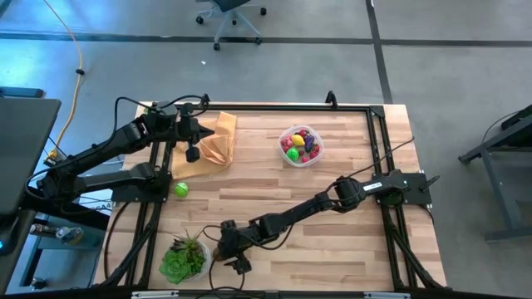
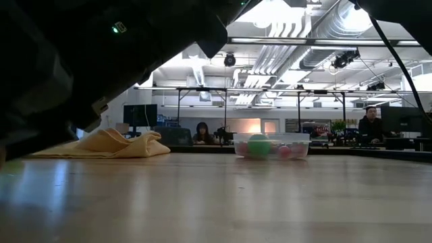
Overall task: Pick and placing Produce into tupperware
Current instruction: Put the brown kiwi into the transparent container
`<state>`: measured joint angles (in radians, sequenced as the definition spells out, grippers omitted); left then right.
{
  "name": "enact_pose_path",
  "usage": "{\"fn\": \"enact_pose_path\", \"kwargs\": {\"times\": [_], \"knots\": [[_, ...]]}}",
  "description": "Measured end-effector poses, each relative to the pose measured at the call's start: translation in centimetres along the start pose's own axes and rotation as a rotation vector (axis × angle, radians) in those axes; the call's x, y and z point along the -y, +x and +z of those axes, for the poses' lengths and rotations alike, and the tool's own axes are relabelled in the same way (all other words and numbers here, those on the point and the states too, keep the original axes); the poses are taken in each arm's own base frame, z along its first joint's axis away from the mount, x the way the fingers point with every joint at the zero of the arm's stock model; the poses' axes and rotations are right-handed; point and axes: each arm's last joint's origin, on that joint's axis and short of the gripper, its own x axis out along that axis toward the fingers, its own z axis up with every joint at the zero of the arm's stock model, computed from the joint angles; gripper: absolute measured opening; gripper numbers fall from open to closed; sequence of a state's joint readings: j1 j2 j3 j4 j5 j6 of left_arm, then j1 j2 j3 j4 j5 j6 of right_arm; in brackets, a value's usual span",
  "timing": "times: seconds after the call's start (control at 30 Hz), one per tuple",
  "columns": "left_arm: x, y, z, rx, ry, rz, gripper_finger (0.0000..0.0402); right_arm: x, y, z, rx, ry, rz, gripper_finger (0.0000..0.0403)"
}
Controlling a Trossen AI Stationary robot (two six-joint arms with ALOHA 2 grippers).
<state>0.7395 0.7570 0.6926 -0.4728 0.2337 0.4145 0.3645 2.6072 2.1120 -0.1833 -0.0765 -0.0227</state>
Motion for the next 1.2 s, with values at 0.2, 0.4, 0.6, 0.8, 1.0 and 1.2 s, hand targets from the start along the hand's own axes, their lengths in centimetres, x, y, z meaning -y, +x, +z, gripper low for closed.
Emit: {"fn": "enact_pose_path", "kwargs": {"times": [0.2,0.4,0.6,0.8,1.0,1.2], "knots": [[0.0,0.0,0.0,0.0,0.0,0.0,0.0003,0.04,0.0,0.0,0.0,0.001,0.0,0.0312],[0.01,0.0,0.0,0.0,0.0,0.0,0.0003,0.32,-0.02,-0.01,0.0,0.02,-0.005,0.031],[0.0,-0.01,0.0,0.0,0.0,0.0,0.0003,0.35,-0.03,-0.01,0.0,0.02,-0.005,0.0282],[0.0,-0.01,0.0,0.0,0.0,0.0,0.0003,0.34,-0.03,0.0,0.001,0.02,-0.002,0.0248],[0.0,0.0,0.0,0.0,0.0,0.0,0.0003,0.34,-0.03,0.0,0.001,0.019,-0.002,0.024],[0.0,0.0,0.01,0.0,0.0,0.0,0.0003,0.38,-0.03,-0.01,0.0,0.02,-0.009,0.0239]]}}
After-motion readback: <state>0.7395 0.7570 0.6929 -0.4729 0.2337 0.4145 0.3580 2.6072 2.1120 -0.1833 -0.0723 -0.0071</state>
